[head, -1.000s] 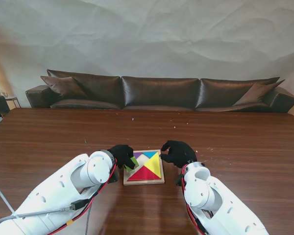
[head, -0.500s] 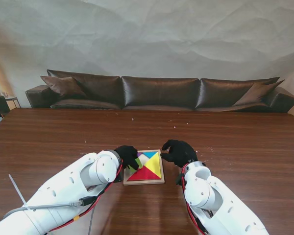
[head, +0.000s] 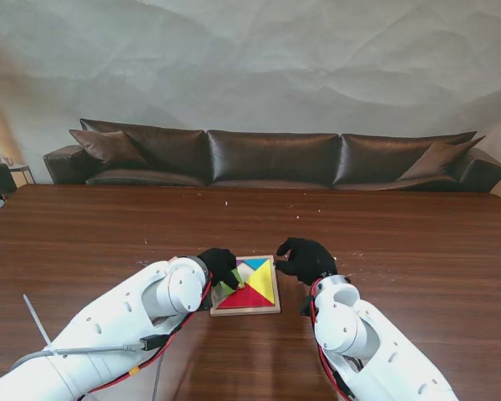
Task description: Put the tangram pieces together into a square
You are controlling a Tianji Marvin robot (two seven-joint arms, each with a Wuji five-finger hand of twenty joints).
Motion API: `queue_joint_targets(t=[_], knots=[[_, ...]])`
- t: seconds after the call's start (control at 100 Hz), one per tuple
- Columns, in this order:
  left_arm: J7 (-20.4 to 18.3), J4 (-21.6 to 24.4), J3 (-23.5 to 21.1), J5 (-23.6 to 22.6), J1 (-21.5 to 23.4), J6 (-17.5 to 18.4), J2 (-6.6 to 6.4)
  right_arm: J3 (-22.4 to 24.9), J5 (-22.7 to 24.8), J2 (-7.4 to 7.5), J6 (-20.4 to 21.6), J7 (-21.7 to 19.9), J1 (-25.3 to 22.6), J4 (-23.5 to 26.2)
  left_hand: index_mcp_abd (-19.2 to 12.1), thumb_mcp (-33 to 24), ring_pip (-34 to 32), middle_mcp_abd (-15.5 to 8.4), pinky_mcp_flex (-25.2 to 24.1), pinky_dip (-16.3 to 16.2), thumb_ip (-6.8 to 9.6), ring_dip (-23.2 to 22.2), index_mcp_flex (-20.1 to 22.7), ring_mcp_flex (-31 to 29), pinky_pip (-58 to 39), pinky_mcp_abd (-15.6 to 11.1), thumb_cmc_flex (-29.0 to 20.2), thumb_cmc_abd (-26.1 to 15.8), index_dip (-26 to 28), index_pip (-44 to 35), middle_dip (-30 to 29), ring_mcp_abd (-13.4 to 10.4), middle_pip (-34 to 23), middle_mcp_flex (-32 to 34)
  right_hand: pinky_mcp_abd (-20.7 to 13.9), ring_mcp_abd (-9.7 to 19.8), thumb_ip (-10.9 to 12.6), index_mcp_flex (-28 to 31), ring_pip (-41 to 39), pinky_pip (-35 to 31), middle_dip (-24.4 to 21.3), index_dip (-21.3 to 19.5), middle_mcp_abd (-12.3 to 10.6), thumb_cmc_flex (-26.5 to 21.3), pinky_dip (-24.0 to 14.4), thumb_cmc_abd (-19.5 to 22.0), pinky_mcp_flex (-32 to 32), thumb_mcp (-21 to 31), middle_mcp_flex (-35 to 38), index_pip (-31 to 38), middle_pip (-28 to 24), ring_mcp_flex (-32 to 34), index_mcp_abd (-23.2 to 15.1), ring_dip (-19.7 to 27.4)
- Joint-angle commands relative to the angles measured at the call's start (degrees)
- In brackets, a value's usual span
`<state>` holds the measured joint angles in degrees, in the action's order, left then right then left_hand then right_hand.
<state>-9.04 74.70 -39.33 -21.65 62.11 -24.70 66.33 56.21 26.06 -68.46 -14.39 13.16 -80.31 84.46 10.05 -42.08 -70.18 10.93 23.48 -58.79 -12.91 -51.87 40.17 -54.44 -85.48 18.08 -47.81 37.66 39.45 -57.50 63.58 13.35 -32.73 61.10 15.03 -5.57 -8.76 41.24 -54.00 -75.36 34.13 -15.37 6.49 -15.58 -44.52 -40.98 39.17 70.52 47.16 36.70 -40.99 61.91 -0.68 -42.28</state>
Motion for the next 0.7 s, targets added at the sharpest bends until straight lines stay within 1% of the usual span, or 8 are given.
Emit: queue_joint_targets(t=[0.0,0.11,0.24,0.27,0.33,0.36,0.46,0.69], knots=[[-1.00,0.18,0.22,-0.57,-0.23,-0.02,0.32,-0.08,-0.06,-0.32,0.13,-0.66,-0.16,-0.09,1.14,1.04,-2.39,0.82,-1.36,-1.87,1.63,-0.74,0.47,1.10,0.70,-0.86,0.70,-0.94,-2.10,3.40,-1.21,0.12,-1.56,-1.22,0.53,-0.30,2.10,-1.31,-0.85,-0.26,-0.86,0.03,1.36,0.47,-1.43,1.79,-6.34,-0.48,-1.28,0.04,-0.23,-0.92,0.50,-0.02],[-1.38,0.21,0.57,-1.56,-0.37,0.27,0.05,-0.12,-0.22,-0.36,0.21,-0.61,-0.09,-0.27,1.93,-0.92,-2.16,1.07,-1.76,-2.22,1.32,-0.80,2.00,1.48,1.17,-1.03,2.43,-1.68,-2.74,11.26,-2.97,0.16,-2.04,-1.92,0.55,-0.56,2.11,-1.27,-0.91,-0.29,-0.86,0.02,1.47,0.44,-1.43,1.91,-6.34,-0.47,-1.29,0.07,-0.24,-0.92,0.55,-0.03],[-1.27,-0.08,0.98,-3.10,-0.63,0.76,-0.15,-0.21,-0.33,-0.41,0.32,-0.53,0.03,-0.49,2.99,-2.94,-1.87,1.32,-2.35,-2.25,1.90,-0.93,3.31,2.06,1.61,-1.19,4.86,-3.39,-4.60,19.75,-5.90,0.16,-2.14,-2.88,0.50,-0.33,2.13,-1.27,-0.89,-0.32,-0.87,0.03,1.50,0.42,-1.43,1.94,-6.34,-0.45,-1.27,0.06,-0.24,-0.90,0.51,0.00],[-1.28,-0.14,1.00,-3.14,-0.67,0.82,-0.15,-0.23,-0.37,-0.42,0.35,-0.50,0.06,-0.54,3.37,-3.87,-1.55,1.47,-2.73,-2.18,2.47,-0.91,3.70,2.38,1.94,-1.24,5.78,-3.91,-5.32,22.28,-7.20,0.31,-1.86,-3.12,0.51,-0.51,2.13,-1.25,-0.91,-0.32,-0.87,0.02,1.47,0.43,-1.42,1.97,-6.36,-0.45,-1.23,0.08,-0.25,-0.90,0.53,-0.01],[-1.23,-0.28,1.06,-3.23,-0.75,0.94,-0.14,-0.27,-0.45,-0.45,0.42,-0.45,0.12,-0.65,4.44,-6.44,-0.75,1.78,-3.46,-1.98,5.14,-0.94,4.27,3.04,2.57,-1.26,8.22,-5.30,-7.78,28.44,-10.24,0.74,-1.90,-3.84,0.54,-0.40,2.14,-1.22,-0.90,-0.33,-0.86,0.02,1.44,0.38,-1.42,1.98,-6.34,-0.44,-1.15,0.08,-0.28,-0.94,0.57,0.00],[-1.26,-0.33,1.13,-3.34,-0.81,1.02,-0.16,-0.30,-0.48,-0.46,0.46,-0.44,0.15,-0.70,4.86,-6.75,-0.48,1.91,-3.80,-1.90,5.78,-0.95,4.27,3.36,2.83,-1.23,8.63,-5.60,-9.04,30.59,-10.63,0.88,-1.81,-4.13,0.53,-0.39,2.15,-1.17,-0.92,-0.34,-0.86,0.02,1.47,0.40,-1.41,2.03,-6.33,-0.43,-1.18,0.10,-0.28,-0.89,0.59,-0.01],[-1.48,-0.31,1.34,-4.02,-0.88,1.35,-0.36,-0.37,-0.59,-0.47,0.57,-0.48,0.22,-0.83,5.25,-6.26,0.39,2.19,-4.47,-1.60,5.85,-0.88,4.46,3.91,3.44,-1.38,9.16,-6.10,-11.53,35.11,-11.51,1.09,-1.05,-4.67,0.54,-0.49,2.16,-1.22,-0.96,-0.36,-0.88,0.02,1.49,0.37,-1.42,2.18,-6.35,-0.42,-1.23,0.08,-0.24,-0.88,0.57,-0.02],[-2.17,0.21,1.33,-5.74,-0.71,1.58,-0.94,-0.51,-0.87,-0.46,0.81,-0.71,0.34,-1.01,6.29,-5.39,1.13,2.55,-5.00,-1.28,5.85,-0.85,4.32,4.48,3.89,-1.38,9.59,-6.77,-13.54,39.27,-12.03,1.34,-0.41,-5.17,0.57,-0.48,2.20,-1.20,-1.00,-0.41,-0.88,0.04,1.58,0.35,-1.43,2.46,-6.45,-0.45,-1.18,0.06,-0.27,-0.84,0.60,-0.02]])
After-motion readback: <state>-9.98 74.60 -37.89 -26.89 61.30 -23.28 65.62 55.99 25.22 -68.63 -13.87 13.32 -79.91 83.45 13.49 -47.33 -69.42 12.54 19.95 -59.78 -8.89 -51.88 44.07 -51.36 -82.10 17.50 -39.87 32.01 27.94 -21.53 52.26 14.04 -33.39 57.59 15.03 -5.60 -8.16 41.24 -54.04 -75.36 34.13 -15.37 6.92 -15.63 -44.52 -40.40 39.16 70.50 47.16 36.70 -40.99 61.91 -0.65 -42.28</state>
